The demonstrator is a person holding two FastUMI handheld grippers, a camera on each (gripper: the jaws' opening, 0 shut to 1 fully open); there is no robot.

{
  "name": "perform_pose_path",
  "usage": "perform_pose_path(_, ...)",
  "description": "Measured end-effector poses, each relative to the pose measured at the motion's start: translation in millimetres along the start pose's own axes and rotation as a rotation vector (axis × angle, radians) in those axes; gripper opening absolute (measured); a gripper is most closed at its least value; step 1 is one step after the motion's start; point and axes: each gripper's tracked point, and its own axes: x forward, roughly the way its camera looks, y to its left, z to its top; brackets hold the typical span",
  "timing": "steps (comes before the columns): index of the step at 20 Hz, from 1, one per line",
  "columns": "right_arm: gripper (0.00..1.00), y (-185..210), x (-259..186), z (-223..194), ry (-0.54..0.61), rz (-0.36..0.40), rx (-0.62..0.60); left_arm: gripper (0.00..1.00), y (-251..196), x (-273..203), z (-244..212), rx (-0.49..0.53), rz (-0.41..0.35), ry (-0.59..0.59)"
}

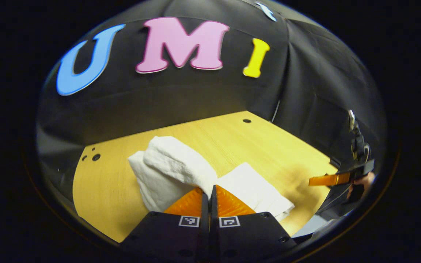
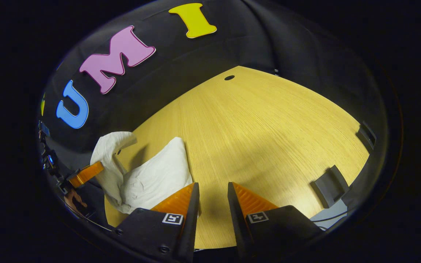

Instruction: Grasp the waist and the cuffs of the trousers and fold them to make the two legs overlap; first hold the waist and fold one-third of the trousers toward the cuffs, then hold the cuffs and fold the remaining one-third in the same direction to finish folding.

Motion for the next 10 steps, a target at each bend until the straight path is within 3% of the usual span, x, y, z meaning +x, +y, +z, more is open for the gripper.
perform_pose_path(10,0.49,-31.2,-4.2,13.5,-0.028,-0.047,0.079,0.05,-60.5,20.8,-43.9,0.613,-0.102,0.090)
